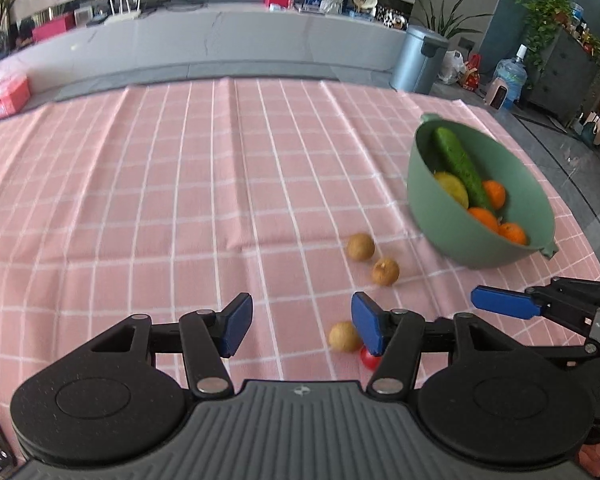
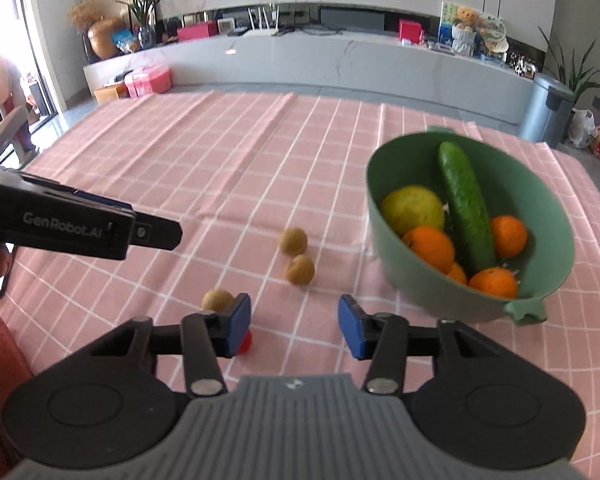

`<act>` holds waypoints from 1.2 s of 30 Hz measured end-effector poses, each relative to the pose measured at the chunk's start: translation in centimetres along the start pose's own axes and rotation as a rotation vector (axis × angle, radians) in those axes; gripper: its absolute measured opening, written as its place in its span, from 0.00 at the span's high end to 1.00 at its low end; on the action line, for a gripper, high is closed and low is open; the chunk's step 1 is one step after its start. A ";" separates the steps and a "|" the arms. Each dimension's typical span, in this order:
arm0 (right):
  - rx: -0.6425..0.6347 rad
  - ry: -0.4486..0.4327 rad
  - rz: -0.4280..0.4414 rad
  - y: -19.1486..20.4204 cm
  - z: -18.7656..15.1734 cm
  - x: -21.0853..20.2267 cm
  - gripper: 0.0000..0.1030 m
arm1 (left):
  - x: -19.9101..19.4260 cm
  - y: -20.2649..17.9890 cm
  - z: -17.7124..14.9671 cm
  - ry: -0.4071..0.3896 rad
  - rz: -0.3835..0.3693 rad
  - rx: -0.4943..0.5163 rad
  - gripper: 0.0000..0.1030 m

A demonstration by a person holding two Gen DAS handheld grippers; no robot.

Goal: Organize fruits
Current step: 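Withdraw both tools from the colander toward the kiwis on the cloth, then grasp a brown kiwi with the left tool while the right tool grasps another kiwi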

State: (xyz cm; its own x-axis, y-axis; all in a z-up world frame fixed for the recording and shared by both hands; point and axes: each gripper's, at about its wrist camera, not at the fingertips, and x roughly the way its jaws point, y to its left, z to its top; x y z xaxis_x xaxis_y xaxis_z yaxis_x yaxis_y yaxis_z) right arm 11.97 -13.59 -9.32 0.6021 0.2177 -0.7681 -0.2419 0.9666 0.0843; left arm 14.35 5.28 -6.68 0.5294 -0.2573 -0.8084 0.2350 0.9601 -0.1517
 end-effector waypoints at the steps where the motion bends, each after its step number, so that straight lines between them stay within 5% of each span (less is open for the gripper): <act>1: 0.004 0.006 0.001 0.0 0.0 0.3 0.60 | 0.2 0.1 -0.2 0.005 -0.006 -0.001 0.36; 15: -0.052 0.023 -0.022 -0.2 0.0 3.0 0.69 | 3.6 0.1 -1.9 0.077 -0.107 -0.016 0.51; 28: -0.025 0.032 -0.015 -1.6 -0.6 3.8 0.69 | 5.5 0.3 -1.3 0.118 -0.174 -0.107 0.53; 36: -0.011 0.025 -0.012 -1.8 -0.7 3.9 0.68 | 6.0 1.3 -1.2 0.133 -0.226 -0.203 0.71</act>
State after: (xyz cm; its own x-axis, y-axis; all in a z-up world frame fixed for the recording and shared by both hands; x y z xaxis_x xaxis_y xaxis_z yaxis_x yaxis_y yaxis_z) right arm 14.26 -14.61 -12.90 0.5862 0.2022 -0.7845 -0.2430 0.9676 0.0679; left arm 16.80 5.15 -12.40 0.3681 -0.4630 -0.8063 0.1605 0.8858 -0.4354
